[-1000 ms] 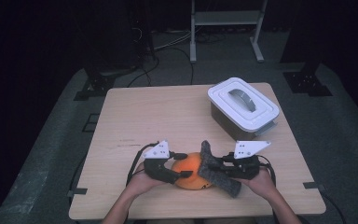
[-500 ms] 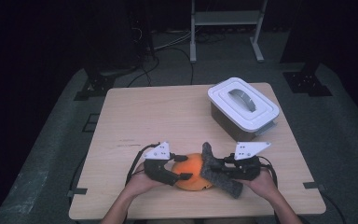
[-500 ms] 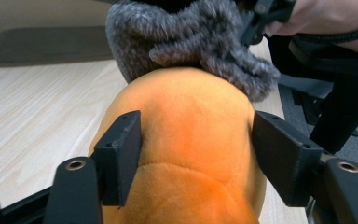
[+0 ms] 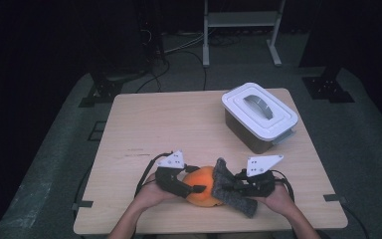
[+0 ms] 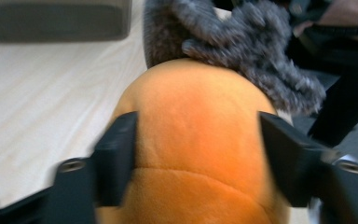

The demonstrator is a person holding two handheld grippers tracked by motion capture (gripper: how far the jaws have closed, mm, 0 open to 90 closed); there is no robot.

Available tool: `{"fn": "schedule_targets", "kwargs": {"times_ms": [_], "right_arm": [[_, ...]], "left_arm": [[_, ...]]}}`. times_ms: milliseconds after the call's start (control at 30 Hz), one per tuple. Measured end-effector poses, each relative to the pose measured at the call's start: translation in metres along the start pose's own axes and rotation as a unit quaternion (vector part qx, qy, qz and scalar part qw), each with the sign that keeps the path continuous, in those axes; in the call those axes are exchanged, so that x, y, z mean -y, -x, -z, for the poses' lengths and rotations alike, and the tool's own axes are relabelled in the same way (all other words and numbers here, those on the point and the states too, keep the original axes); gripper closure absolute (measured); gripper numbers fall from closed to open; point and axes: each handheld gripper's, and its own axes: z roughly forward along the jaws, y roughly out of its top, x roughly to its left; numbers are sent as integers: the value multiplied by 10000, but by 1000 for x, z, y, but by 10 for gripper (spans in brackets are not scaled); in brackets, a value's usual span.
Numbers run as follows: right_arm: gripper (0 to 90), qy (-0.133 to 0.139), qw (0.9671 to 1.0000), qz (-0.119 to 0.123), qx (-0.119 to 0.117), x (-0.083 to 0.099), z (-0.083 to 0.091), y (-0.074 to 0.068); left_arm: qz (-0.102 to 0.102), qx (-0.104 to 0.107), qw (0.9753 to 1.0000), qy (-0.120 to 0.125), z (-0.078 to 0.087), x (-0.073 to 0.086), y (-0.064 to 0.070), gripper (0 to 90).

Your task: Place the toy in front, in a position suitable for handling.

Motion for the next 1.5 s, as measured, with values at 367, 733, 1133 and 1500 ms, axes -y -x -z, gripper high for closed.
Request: {"fn": "schedule_targets", "kwargs": {"times_ms": [367, 733, 1133, 1500], "right_arm": [[745, 295, 9993, -84, 225, -8, -4, 6], [741, -21, 9999, -38, 136, 3, -5, 2], [740, -216, 9995, -48, 208, 8, -1, 6], [739, 99, 9999, 40, 79, -4, -5, -4]], "left_arm": [[-315, -314, 9990, 103, -2, -3, 5, 385], [3, 49, 9998, 178, 0, -2, 2, 213], [56, 33, 9999, 79, 1, 3, -1, 319], [67, 82, 9999, 57, 1, 2, -1, 295]]}}
